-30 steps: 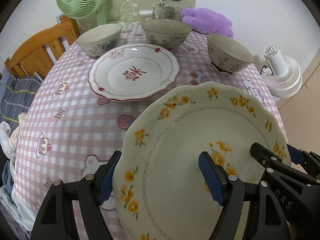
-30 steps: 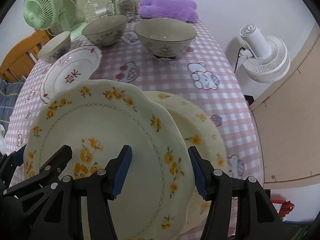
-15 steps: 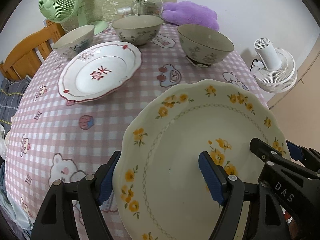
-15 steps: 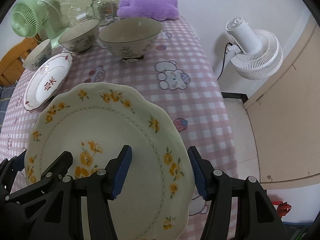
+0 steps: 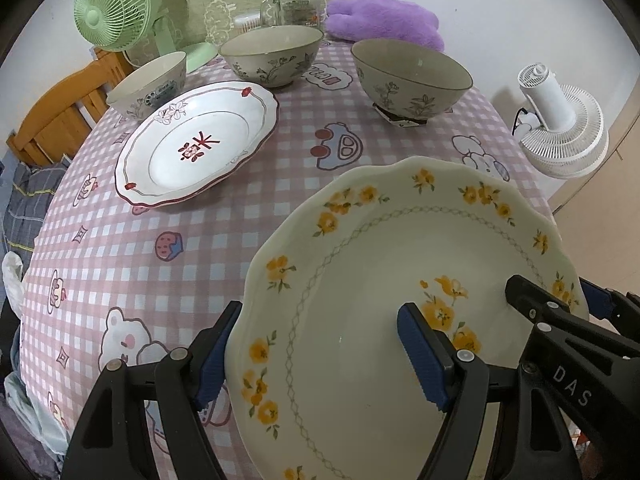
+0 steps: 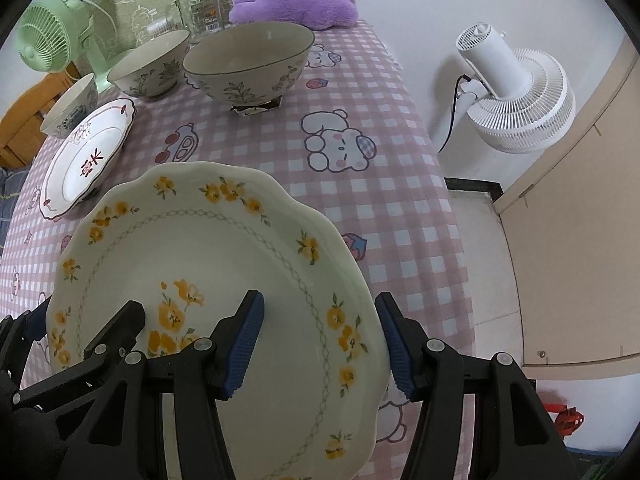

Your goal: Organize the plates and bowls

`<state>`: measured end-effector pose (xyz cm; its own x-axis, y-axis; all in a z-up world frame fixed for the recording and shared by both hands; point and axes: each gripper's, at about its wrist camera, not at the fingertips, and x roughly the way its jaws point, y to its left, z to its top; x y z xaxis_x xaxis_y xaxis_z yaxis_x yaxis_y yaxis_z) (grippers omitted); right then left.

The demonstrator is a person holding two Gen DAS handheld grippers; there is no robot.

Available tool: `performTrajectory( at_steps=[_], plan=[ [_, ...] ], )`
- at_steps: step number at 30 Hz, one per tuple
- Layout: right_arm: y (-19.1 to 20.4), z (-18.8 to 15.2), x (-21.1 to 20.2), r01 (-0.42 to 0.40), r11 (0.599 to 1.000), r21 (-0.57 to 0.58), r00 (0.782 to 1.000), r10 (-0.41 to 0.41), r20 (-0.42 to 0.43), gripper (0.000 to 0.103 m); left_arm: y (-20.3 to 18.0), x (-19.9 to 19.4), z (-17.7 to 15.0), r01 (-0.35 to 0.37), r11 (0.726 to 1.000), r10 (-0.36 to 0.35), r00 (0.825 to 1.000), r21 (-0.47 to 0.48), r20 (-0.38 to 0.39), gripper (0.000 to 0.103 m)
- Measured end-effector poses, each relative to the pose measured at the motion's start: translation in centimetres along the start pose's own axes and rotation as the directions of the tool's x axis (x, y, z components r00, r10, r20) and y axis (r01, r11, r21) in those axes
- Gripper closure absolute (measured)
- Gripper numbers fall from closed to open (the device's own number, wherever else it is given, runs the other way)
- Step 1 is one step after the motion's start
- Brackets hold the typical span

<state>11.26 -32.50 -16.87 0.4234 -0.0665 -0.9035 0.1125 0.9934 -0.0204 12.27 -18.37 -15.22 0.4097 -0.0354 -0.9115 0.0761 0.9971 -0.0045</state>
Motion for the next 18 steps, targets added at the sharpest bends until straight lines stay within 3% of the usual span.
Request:
performTrajectory(
  at_steps=[18],
  plan=[
    [-0.04,-0.42,-0.10,0.005,1.000,-0.002,1.000,-0.005,0.006,0.043,0.02,-0.07,-0.25,-0.023,1.000,0.023,1.000,-0.005,0.015,0.022]
  ],
)
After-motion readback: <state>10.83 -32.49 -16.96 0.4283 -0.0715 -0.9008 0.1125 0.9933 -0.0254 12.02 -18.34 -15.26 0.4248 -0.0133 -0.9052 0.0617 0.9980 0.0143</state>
